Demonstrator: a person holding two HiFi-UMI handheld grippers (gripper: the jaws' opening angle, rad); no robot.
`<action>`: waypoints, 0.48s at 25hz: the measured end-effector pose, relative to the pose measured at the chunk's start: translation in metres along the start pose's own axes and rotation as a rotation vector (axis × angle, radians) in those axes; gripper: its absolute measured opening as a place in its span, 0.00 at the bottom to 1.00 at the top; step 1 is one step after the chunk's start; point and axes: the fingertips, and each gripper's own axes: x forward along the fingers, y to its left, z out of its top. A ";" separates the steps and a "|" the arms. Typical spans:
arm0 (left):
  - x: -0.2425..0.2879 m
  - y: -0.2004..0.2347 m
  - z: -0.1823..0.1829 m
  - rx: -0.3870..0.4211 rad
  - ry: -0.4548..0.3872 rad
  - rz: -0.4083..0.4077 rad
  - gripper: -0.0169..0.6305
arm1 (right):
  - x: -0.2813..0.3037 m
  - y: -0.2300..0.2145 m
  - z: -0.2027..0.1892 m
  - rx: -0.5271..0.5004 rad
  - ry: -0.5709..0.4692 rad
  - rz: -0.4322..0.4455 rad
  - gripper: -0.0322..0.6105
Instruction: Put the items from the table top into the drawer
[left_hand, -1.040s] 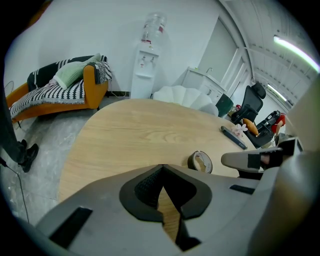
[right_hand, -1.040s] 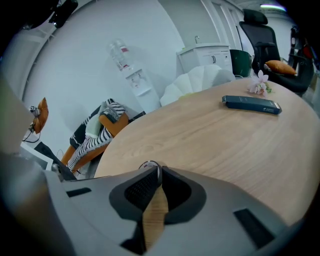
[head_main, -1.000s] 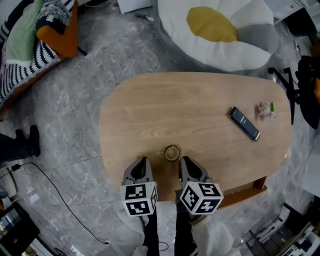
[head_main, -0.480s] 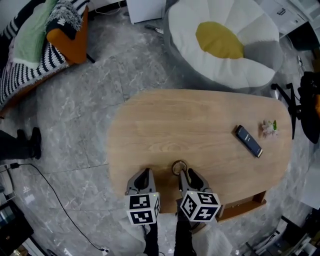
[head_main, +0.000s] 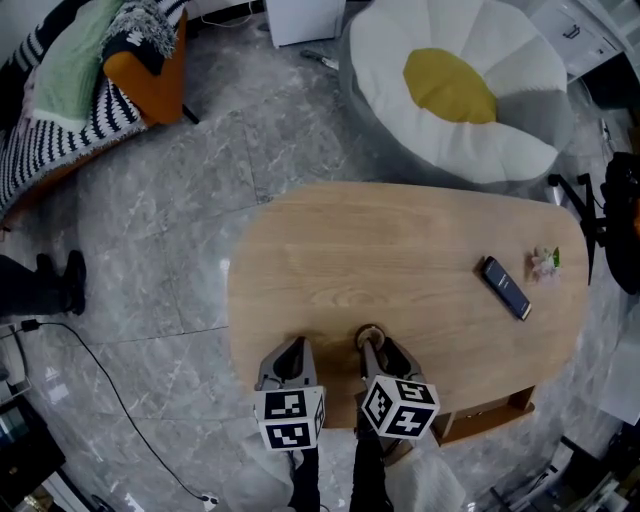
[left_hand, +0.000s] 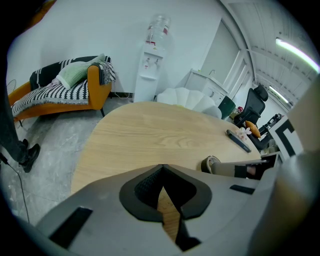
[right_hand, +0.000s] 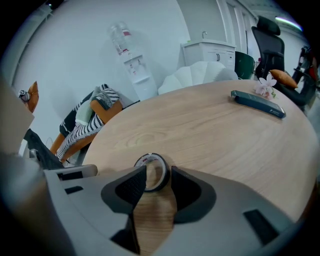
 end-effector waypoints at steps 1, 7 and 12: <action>0.000 0.001 0.000 0.002 0.001 0.000 0.02 | 0.000 0.000 0.000 0.000 0.001 -0.005 0.37; -0.002 0.008 0.001 0.004 0.002 0.001 0.02 | 0.001 -0.005 0.001 -0.013 0.011 -0.051 0.30; -0.004 0.008 0.001 0.013 0.003 -0.001 0.02 | -0.001 -0.006 -0.002 -0.008 0.022 -0.067 0.22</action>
